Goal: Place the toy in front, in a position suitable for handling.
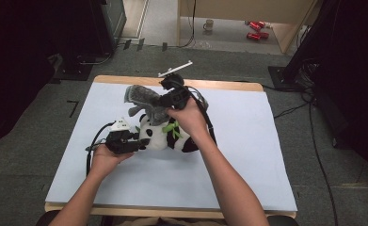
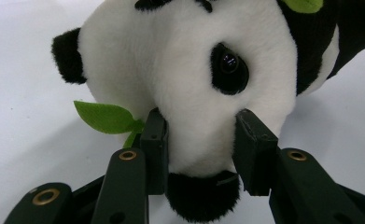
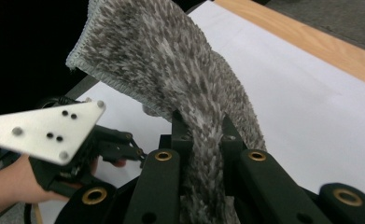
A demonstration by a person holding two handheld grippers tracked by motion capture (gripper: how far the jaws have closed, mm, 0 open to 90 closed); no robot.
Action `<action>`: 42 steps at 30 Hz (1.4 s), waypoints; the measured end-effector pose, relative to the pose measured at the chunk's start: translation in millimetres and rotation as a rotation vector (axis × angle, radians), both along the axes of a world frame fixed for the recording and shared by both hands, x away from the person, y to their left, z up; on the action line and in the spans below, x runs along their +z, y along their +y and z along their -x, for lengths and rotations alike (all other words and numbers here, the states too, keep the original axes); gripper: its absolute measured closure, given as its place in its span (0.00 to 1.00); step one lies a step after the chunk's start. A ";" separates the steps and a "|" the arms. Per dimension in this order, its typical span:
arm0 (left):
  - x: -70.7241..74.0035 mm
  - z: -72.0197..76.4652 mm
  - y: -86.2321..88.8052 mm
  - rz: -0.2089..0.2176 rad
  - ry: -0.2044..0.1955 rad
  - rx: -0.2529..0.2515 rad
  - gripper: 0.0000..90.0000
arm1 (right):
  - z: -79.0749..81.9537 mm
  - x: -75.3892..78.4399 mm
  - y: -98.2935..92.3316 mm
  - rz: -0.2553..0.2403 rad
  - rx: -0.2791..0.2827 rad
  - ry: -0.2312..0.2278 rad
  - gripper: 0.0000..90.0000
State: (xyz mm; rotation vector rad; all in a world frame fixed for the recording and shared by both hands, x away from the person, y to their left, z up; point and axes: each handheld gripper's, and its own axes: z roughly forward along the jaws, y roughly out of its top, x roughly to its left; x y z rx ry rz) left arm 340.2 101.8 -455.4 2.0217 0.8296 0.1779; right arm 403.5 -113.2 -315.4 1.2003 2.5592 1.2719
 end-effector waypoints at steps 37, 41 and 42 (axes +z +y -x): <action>-1.6 2.2 -1.1 -0.021 0.031 0.013 0.67 | -32.3 -58.6 -25.6 0.203 -0.114 0.125 0.93; -1.6 2.7 -1.3 -0.021 0.031 0.012 0.67 | -34.2 -54.6 -34.8 0.227 -0.138 0.100 0.93; -1.7 2.7 -1.1 -0.022 0.031 0.010 0.67 | -34.9 -52.3 -39.0 0.240 -0.156 0.092 0.93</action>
